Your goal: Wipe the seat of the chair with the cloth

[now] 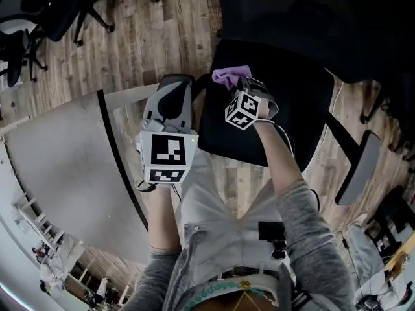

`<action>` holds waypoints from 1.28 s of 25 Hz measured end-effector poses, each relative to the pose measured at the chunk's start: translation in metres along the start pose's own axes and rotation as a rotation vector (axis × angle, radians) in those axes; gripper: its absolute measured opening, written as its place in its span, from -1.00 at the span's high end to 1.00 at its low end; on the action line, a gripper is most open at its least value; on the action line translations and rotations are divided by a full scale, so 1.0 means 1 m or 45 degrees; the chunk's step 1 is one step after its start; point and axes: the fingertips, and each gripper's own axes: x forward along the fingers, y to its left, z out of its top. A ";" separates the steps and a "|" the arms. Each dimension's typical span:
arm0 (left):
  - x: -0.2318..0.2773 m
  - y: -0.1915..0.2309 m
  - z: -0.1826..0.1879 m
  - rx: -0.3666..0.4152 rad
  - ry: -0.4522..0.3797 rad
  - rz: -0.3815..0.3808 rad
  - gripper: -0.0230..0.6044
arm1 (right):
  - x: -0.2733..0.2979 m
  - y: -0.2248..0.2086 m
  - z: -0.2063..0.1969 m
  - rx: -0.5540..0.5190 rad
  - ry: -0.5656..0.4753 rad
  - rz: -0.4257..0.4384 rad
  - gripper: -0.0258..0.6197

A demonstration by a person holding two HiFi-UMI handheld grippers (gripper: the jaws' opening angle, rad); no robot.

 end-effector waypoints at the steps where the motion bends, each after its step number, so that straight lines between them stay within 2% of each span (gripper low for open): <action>1: 0.000 0.000 0.000 0.000 0.000 0.000 0.90 | -0.001 -0.001 -0.003 0.008 0.007 -0.001 0.77; 32: -0.001 0.001 0.001 0.003 0.001 0.009 0.90 | -0.024 -0.022 -0.084 0.093 0.152 -0.044 0.77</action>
